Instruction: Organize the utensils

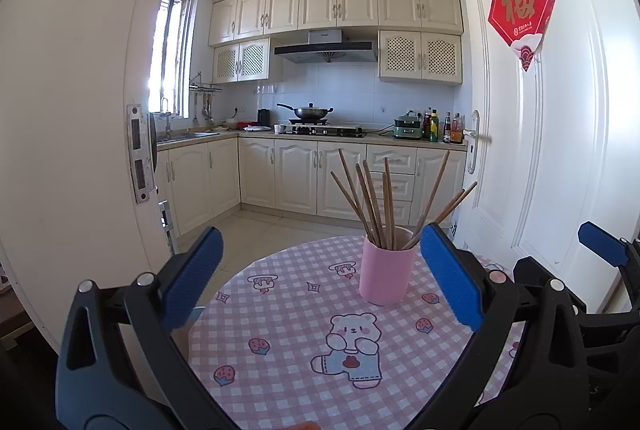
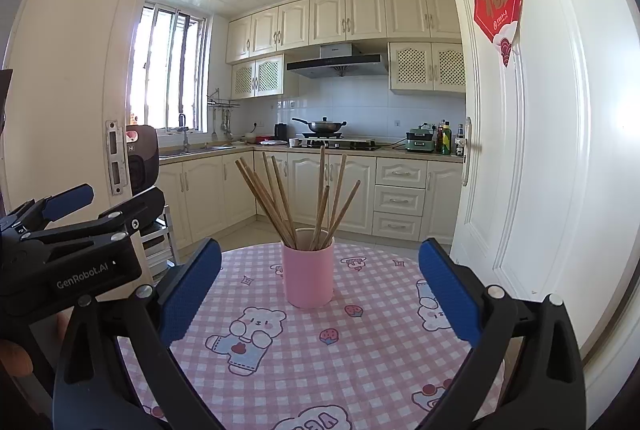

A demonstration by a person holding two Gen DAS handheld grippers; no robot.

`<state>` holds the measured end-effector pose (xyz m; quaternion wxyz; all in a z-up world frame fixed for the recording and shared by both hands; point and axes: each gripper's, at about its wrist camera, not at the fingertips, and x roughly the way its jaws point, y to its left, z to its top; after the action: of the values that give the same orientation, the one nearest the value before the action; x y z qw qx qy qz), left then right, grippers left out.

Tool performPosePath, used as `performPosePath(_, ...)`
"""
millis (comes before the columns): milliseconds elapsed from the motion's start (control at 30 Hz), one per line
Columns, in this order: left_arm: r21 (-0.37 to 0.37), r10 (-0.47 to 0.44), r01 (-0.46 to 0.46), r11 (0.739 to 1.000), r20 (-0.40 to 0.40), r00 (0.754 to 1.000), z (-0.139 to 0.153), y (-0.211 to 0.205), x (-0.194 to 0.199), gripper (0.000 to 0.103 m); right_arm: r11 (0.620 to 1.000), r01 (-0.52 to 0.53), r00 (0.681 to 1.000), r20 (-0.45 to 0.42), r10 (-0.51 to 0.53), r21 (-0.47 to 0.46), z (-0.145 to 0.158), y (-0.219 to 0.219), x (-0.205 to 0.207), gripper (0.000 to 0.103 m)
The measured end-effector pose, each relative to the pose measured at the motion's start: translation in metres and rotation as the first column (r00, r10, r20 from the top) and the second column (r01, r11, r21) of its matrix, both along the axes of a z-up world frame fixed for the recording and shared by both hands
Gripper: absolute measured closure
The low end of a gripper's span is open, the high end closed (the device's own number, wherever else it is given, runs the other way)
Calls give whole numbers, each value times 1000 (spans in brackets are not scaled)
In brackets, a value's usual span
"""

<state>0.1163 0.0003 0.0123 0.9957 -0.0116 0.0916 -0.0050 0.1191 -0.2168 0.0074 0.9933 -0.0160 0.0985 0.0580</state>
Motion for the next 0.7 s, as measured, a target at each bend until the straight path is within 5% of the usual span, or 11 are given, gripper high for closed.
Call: performPosePath(700, 8, -7, 7, 1000, 2, 1000, 3, -2, -3, 6, 1000, 1, 1000, -7, -1, 23, -1, -2, -3, 8)
